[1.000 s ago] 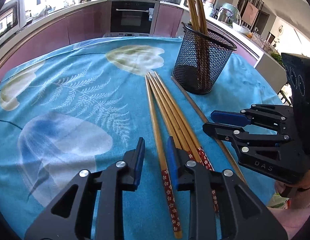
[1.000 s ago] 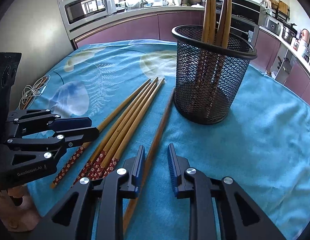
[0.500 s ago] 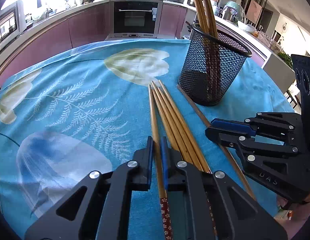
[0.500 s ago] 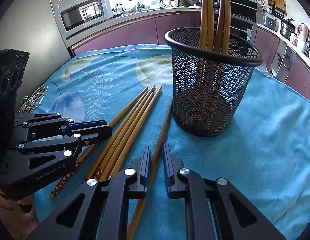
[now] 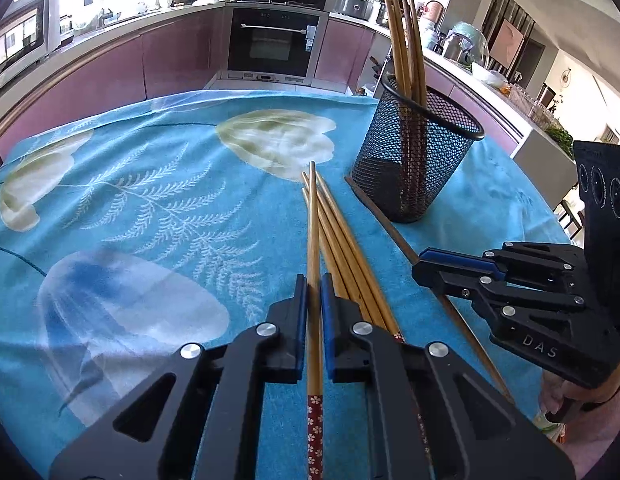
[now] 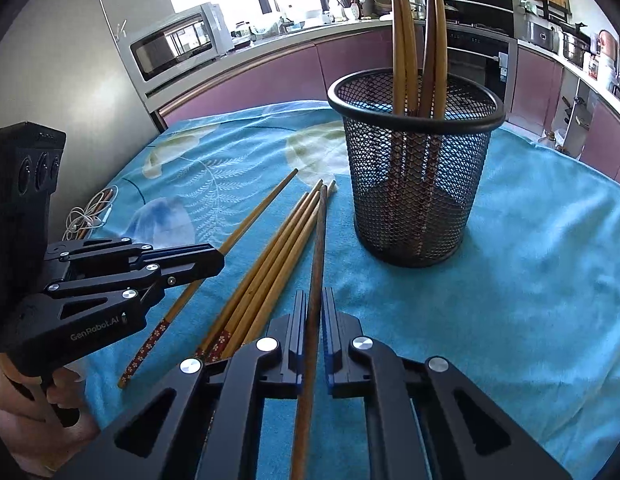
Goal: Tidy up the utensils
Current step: 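Lift both held chopsticks upright and carry them over the mesh cup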
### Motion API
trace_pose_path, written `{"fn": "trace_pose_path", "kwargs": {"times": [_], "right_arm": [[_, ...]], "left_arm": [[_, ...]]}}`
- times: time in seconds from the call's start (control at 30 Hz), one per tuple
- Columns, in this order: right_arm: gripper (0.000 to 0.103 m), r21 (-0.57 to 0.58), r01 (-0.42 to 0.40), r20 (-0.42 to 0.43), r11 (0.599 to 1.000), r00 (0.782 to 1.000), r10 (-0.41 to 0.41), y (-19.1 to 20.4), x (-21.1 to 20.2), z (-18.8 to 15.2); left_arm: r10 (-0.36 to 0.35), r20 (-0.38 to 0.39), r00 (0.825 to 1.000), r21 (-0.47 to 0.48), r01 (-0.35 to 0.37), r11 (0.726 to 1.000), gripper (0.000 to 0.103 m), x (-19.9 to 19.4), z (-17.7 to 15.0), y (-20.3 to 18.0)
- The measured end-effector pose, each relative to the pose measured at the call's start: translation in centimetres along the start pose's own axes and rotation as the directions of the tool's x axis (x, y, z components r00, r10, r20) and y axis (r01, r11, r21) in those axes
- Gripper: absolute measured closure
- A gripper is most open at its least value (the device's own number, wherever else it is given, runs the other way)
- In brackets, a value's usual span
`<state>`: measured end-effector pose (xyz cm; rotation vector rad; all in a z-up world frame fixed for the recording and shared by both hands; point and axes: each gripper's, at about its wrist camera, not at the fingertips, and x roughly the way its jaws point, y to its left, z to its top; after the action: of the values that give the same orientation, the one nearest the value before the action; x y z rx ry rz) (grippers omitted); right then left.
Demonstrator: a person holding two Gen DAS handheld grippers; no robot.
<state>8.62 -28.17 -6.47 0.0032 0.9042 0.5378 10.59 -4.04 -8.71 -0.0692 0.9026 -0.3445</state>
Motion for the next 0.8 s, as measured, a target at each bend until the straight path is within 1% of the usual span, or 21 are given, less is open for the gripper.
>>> {"fn": "trace_pose_path", "kwargs": {"times": [0.3,0.57,0.8], "right_arm": [[0.097,-0.004,-0.077,0.077,0.997,0.994,0.077,0.4,-3.3,0.3],[0.097,0.002,-0.103,0.142,0.995,0.985,0.101,-0.1,-5.7,0.8],[0.097,0.003,-0.109,0.198,0.994,0.975,0.106,-0.5,-7.6,1.1]], "left_arm": [[-0.089,0.053,0.995,-0.004,0.090,0.996,0.095,-3.3,0.6,-0.2],[-0.155,0.109,0.982,0.003,0.155,0.988,0.095,-6.4,1.3,-0.6],[-0.210,0.144,0.967,0.013,0.210,0.978,0.095,-8.6,1.9,-0.8]]}}
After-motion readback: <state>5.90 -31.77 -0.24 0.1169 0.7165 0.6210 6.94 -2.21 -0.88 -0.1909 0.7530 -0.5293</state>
